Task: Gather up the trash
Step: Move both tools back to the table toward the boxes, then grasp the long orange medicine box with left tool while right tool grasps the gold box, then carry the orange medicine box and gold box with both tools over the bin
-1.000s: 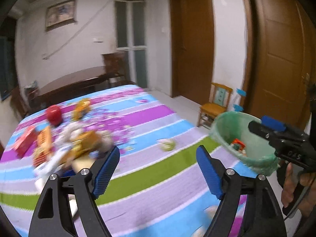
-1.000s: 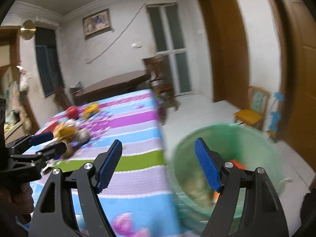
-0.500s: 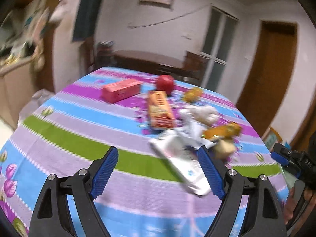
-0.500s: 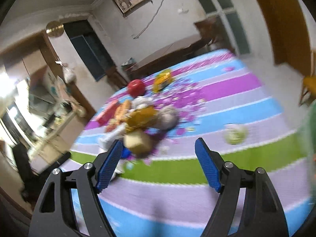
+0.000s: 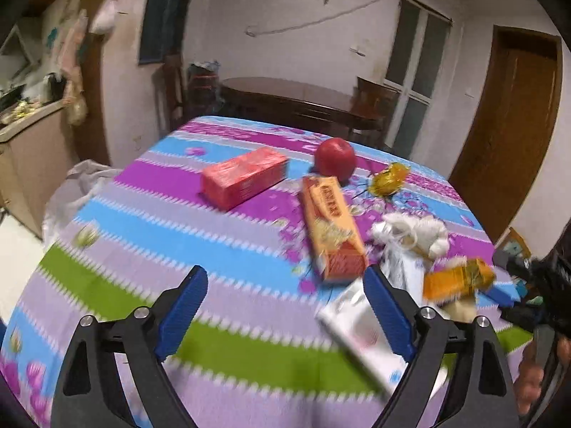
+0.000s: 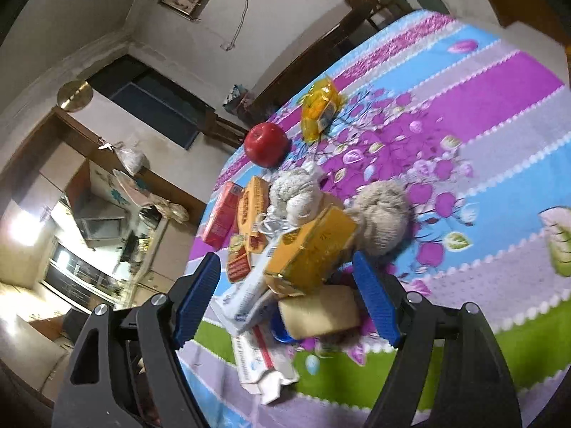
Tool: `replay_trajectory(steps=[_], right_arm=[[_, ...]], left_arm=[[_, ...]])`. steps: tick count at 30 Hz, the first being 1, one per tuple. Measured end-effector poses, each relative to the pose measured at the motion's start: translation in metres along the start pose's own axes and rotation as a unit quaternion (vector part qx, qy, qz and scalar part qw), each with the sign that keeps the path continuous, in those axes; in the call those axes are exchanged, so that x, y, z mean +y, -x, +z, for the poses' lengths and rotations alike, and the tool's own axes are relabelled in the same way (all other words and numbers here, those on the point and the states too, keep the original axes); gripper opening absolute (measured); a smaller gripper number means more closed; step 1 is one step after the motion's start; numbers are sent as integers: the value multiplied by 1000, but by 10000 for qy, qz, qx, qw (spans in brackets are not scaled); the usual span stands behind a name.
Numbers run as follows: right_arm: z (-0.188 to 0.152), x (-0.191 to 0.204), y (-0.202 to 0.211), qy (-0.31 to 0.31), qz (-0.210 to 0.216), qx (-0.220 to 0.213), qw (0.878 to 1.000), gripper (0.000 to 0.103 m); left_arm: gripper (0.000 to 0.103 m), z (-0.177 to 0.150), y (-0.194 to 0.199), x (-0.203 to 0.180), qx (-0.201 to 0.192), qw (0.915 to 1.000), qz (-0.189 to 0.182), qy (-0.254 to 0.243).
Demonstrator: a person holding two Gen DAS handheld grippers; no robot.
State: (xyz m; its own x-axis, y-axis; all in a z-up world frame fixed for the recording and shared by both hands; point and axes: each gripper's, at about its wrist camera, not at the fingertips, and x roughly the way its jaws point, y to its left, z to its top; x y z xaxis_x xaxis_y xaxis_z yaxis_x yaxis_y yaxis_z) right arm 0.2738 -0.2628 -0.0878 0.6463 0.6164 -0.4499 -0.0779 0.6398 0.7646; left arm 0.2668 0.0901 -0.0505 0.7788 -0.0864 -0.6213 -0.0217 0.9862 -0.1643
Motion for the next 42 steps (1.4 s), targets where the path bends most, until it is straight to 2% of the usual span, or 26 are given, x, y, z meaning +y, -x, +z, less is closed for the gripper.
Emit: replay_trajectory(steps=[3, 5, 7, 10, 13, 14, 15, 18, 19, 22, 28, 33, 42], right_arm=[[3, 5, -9, 20, 3, 128, 9999, 68], [4, 5, -15, -29, -1, 240, 9997, 61], [4, 3, -19, -64, -42, 306, 9995, 56], [4, -3, -23, -227, -59, 374, 9990, 56], [2, -2, -26, -224, -81, 473, 9986, 57], [2, -1, -27, -212, -76, 465, 9987, 57], [3, 0, -29, -188, -73, 468, 9987, 57], [5, -3, -33, -214, -77, 511, 9984, 52], [4, -5, -33, -221, -74, 519, 9984, 40], [1, -4, -28, -163, 154, 503, 9985, 38], [0, 18, 1, 222, 388, 167, 9989, 35], [2, 40, 28, 541, 489, -139, 9972, 35], [-18, 62, 78, 1142, 220, -669, 9910, 35]], left_arm=[[89, 26, -42, -11, 571, 9971, -499, 63], [89, 35, -64, -22, 775, 9950, -633, -42], [89, 42, -87, -39, 865, 9945, -473, -365], [88, 45, -115, -54, 979, 9929, -174, -652], [77, 42, -141, -60, 1301, 9889, -110, -710], [69, 41, -146, -60, 1387, 9877, -132, -712], [66, 39, -154, -61, 1475, 9864, -113, -712], [65, 38, -158, -58, 1424, 9873, -72, -699], [64, 38, -157, -56, 1414, 9877, -75, -656], [63, 38, -147, -48, 1287, 9901, 39, -569], [63, 51, -97, -37, 654, 9966, 137, -492], [63, 58, -55, -40, 232, 9972, 252, -670], [63, 27, 27, -53, -304, 9947, 255, -951]])
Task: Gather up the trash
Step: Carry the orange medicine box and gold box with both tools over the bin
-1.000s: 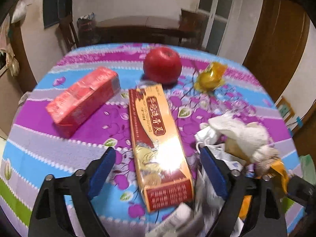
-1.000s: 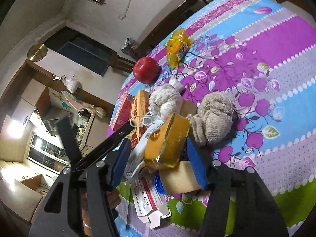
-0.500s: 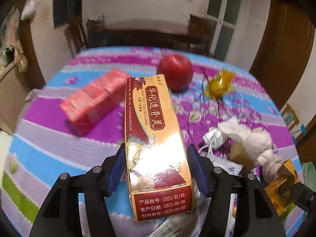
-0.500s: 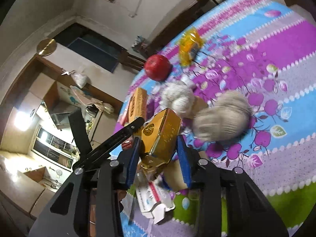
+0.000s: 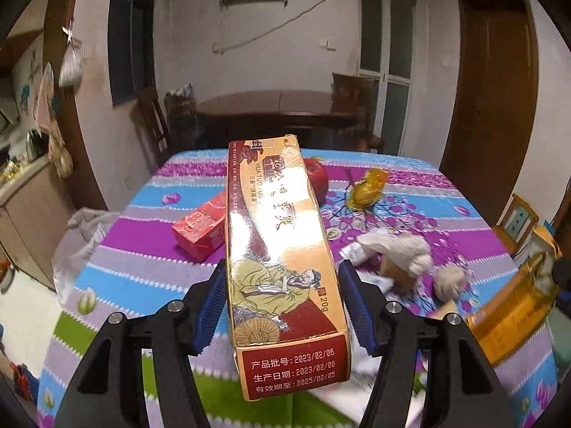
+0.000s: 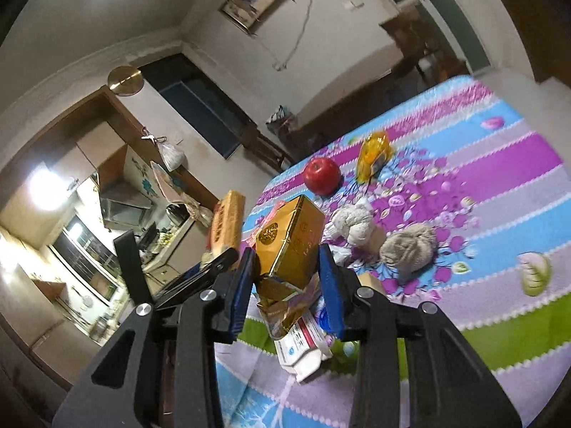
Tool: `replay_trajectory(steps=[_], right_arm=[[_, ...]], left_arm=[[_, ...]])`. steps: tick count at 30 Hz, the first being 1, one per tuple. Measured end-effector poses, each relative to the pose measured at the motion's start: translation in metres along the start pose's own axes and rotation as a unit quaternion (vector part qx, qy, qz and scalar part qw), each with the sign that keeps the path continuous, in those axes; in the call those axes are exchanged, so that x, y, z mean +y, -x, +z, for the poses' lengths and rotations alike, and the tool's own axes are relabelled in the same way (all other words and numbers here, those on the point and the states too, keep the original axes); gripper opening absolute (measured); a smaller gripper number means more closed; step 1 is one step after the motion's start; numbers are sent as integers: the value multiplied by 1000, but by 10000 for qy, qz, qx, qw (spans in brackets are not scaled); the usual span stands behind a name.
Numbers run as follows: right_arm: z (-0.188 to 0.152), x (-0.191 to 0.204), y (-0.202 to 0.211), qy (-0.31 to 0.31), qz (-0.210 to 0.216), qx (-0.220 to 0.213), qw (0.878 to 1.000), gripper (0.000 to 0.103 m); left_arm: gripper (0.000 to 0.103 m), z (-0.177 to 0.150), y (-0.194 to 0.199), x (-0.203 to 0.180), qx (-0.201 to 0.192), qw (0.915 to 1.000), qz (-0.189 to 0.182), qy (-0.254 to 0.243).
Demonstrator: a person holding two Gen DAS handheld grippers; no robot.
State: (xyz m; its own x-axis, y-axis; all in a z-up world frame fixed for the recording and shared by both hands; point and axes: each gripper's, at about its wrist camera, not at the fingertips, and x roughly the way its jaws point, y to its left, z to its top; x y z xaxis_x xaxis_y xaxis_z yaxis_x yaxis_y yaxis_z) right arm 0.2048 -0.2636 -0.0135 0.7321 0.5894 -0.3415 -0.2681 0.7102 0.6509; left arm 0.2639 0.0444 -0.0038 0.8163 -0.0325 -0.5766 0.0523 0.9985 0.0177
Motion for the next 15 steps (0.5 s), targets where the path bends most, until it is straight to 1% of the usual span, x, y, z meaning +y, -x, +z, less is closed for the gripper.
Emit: replay_trajectory(steps=[3, 5, 8, 10, 12, 15], right_arm=[[-9, 9, 16, 322, -239, -140, 9991, 35], [-16, 14, 28, 595, -502, -252, 9966, 35], [-22, 15, 41, 764, -747, -350, 9937, 35], [-25, 13, 52, 826, -927, -425, 9914, 35], [-27, 9, 62, 809, -986, -466, 9907, 35], [-25, 5, 83, 819, -1194, -653, 9873, 35]], left_arm=[[63, -16, 30, -16, -179, 9997, 39, -156], [63, -23, 43, -27, -260, 9993, 50, -252], [63, -33, 58, -45, -384, 9984, 36, -417], [63, -37, 65, -59, -417, 9978, -64, -508], [63, -37, 70, -74, -436, 9971, -217, -581], [63, -39, 76, -96, -526, 9953, -340, -738]])
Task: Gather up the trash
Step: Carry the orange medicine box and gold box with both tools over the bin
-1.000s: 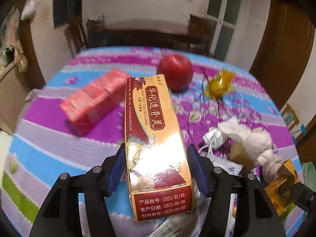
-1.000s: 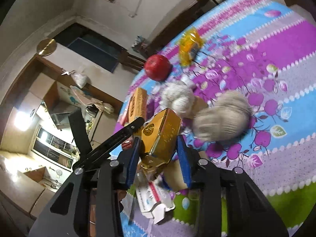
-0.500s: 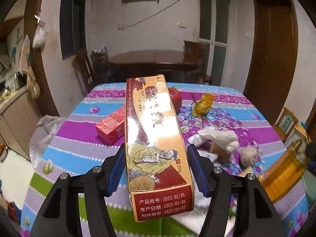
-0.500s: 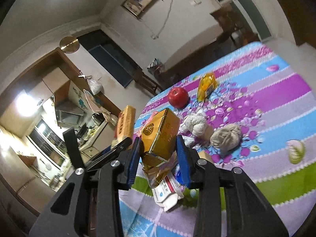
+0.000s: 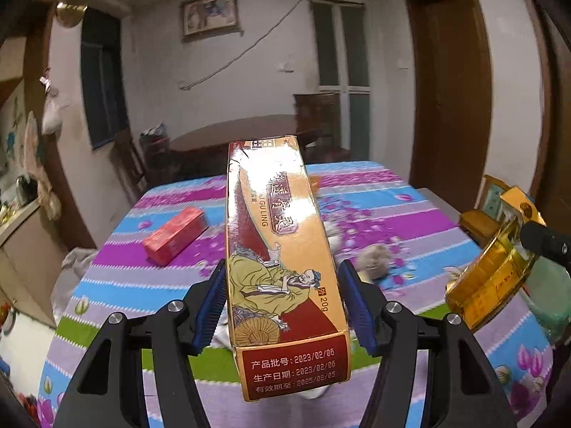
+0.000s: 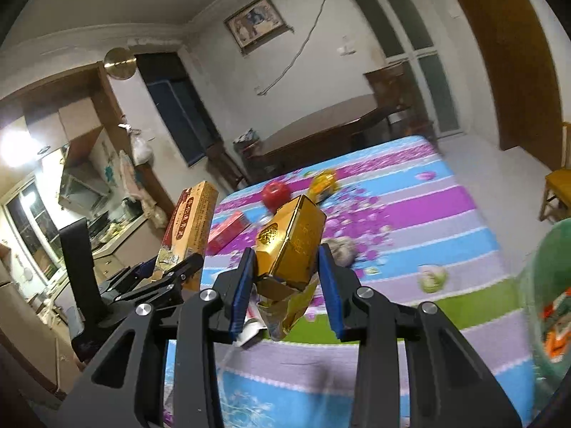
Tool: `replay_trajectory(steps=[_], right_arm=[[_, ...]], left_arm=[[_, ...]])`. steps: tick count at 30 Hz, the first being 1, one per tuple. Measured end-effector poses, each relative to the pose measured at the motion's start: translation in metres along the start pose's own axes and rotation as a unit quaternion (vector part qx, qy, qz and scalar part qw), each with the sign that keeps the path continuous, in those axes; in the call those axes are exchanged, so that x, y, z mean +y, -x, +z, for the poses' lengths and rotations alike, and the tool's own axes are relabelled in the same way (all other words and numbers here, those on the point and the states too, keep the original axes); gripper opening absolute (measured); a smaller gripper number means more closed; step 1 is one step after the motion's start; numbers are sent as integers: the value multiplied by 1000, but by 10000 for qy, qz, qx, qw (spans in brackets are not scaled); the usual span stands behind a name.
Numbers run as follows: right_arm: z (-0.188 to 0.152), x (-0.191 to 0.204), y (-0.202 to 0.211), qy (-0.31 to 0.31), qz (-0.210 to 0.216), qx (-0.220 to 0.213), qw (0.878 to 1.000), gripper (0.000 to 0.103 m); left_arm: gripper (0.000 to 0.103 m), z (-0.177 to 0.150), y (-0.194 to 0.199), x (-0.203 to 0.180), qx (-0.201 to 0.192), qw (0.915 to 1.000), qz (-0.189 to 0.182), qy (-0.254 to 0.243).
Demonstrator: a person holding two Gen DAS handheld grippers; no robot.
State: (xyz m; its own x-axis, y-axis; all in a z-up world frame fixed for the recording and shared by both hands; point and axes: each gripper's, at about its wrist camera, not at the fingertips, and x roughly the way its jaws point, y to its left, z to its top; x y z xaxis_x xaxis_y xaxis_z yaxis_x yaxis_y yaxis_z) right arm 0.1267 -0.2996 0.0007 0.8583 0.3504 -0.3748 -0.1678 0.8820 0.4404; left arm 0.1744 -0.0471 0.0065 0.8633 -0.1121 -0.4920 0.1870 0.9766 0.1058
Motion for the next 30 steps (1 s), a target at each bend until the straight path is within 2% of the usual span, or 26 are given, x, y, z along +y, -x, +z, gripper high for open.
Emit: replay_trajectory(steps=[10, 18, 30], right_arm=[[15, -38, 60, 22, -703, -569, 9959, 35], [19, -64, 93, -14, -1107, -842, 9903, 35], [24, -114, 139, -59, -1981, -989, 9752, 35]], left_arm=[[63, 22, 11, -85, -262, 9969, -572, -471], [63, 34, 12, -149, -346, 9917, -938, -808], [63, 39, -1, -244, -284, 9771, -1548, -1429]])
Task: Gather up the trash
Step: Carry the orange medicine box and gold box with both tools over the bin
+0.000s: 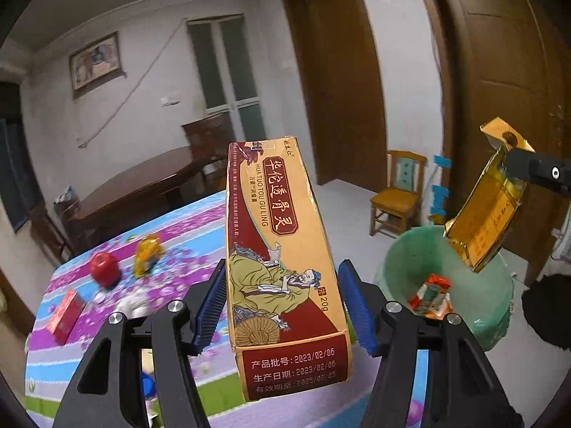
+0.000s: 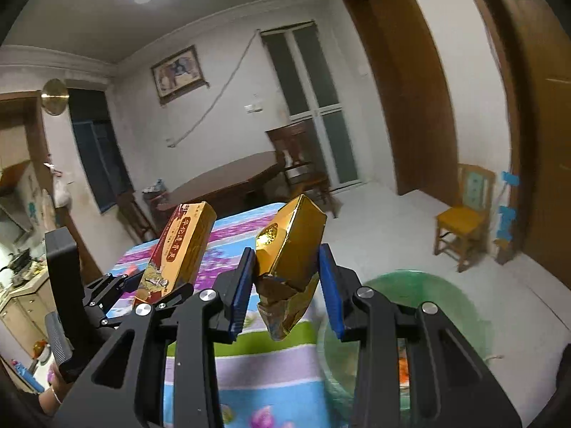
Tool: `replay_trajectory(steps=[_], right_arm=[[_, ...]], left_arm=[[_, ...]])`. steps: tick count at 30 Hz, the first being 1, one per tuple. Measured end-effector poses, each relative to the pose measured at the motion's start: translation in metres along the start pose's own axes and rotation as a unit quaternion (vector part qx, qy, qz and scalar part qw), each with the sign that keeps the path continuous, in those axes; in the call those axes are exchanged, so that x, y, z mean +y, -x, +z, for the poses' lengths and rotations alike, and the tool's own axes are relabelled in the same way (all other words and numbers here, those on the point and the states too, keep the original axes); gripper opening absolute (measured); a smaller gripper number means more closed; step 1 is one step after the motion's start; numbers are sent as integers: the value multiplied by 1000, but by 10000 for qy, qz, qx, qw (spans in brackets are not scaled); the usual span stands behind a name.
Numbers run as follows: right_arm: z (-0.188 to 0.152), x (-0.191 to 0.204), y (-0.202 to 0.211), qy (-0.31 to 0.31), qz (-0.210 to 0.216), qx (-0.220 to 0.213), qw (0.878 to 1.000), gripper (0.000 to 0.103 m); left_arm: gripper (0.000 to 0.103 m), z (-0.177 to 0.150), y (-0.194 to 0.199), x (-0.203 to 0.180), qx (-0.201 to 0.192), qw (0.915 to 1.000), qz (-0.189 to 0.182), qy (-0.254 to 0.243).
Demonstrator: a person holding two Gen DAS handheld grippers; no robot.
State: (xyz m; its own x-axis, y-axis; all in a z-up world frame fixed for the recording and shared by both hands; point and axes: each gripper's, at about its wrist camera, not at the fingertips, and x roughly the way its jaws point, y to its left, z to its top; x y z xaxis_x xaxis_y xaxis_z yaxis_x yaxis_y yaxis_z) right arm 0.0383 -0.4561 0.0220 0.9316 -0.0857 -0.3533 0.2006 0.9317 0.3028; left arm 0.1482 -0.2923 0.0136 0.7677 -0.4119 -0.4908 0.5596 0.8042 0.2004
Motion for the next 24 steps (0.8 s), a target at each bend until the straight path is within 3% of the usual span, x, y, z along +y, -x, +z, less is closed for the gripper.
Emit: replay_trajectory(steps=[14, 24], right_arm=[[-4, -74, 3, -16, -1017, 124, 9947, 35], [-16, -102, -7, 52, -1441, 288, 9891, 35]], left_arm=[[63, 18, -60, -94, 174, 9955, -753, -552], [63, 4, -98, -138, 423, 9879, -1176, -916]])
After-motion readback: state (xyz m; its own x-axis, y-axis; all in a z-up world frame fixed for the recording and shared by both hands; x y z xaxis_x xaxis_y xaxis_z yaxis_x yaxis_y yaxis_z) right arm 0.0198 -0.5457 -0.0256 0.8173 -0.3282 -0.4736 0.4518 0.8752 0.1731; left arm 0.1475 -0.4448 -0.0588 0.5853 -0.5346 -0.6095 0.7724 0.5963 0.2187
